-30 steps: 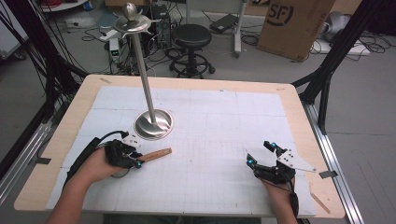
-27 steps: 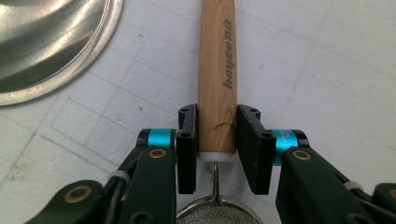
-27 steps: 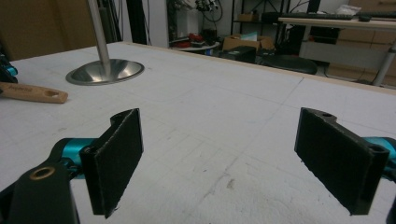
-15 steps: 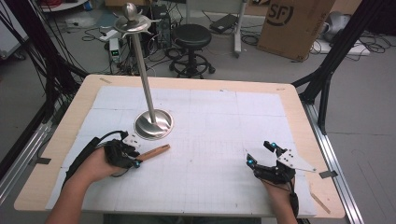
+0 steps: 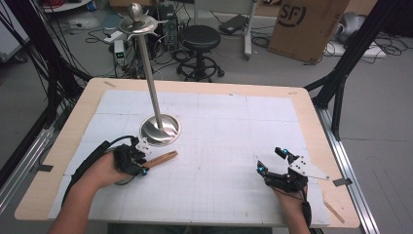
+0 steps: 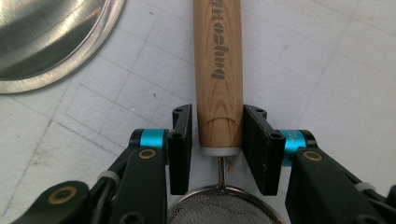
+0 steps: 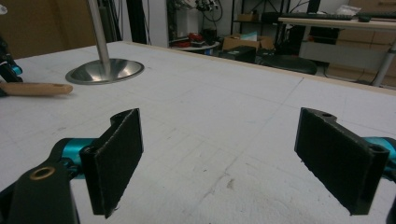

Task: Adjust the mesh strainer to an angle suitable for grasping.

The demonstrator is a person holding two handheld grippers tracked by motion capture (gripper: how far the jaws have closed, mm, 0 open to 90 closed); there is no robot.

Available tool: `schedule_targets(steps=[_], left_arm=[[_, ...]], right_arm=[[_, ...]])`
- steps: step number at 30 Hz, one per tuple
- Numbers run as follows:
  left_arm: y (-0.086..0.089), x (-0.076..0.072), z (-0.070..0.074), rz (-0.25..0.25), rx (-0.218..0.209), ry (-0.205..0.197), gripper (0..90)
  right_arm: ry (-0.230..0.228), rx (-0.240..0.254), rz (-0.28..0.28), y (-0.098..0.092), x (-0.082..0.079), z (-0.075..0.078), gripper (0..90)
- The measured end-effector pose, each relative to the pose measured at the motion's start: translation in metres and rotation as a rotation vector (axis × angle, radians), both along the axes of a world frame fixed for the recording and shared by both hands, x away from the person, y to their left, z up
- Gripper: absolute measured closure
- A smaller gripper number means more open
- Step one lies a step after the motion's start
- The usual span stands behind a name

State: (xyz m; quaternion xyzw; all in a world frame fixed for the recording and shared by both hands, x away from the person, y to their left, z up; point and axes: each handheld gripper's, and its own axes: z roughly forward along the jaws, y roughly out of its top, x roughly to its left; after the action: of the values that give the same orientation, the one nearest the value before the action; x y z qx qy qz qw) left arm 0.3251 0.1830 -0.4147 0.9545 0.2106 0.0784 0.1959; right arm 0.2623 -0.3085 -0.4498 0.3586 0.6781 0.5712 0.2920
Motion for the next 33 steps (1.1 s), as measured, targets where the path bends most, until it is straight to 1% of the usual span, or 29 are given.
schedule_targets(steps=[1,4,6,8,10,11,15,20,23,24,27,29,31,33], left_arm=[[0.000,0.000,0.000,0.000,0.002,0.000,67.8],[0.000,-0.001,0.000,0.002,0.000,-0.002,68.4],[0.002,-0.001,0.000,0.007,-0.017,0.004,68.8],[0.005,0.000,-0.001,0.014,-0.048,0.007,68.8],[0.008,0.000,-0.001,0.006,-0.053,0.007,68.9],[0.009,-0.001,-0.002,0.008,-0.064,0.001,68.9],[0.011,-0.002,-0.003,0.013,-0.085,-0.008,68.8],[0.013,-0.005,-0.001,0.012,-0.101,-0.021,68.8],[0.014,-0.008,0.003,0.010,-0.139,-0.040,68.8],[0.014,-0.009,0.006,0.004,-0.143,-0.049,68.8],[0.016,-0.013,0.012,0.006,-0.187,-0.072,68.8],[0.017,-0.016,0.017,-0.005,-0.204,-0.088,68.8],[0.017,-0.019,0.020,-0.004,-0.243,-0.104,68.8],[0.017,-0.021,0.024,-0.010,-0.271,-0.120,68.9]], right_arm=[[0.002,0.002,0.000,0.000,0.000,0.000,14.2],[0.001,0.004,0.000,0.000,0.000,0.000,14.2],[0.002,0.004,0.001,0.000,0.000,0.000,14.2],[-0.003,0.001,0.000,0.000,0.000,0.000,14.2],[-0.002,0.002,-0.001,0.000,0.000,0.000,14.2],[0.000,0.005,0.000,0.000,0.000,0.000,14.2],[0.000,0.005,0.000,0.000,0.000,0.000,14.2],[0.000,0.002,0.001,-0.001,0.000,0.000,14.2],[0.000,0.004,0.000,0.000,0.000,0.000,14.2],[0.000,0.004,0.000,0.000,0.000,0.000,14.2],[0.003,0.005,0.000,0.000,0.000,0.000,14.2],[0.002,0.004,0.001,0.000,0.000,0.000,14.2],[0.002,0.003,0.001,0.000,0.000,0.000,14.2],[0.002,0.003,0.001,0.000,0.000,0.000,14.2]])
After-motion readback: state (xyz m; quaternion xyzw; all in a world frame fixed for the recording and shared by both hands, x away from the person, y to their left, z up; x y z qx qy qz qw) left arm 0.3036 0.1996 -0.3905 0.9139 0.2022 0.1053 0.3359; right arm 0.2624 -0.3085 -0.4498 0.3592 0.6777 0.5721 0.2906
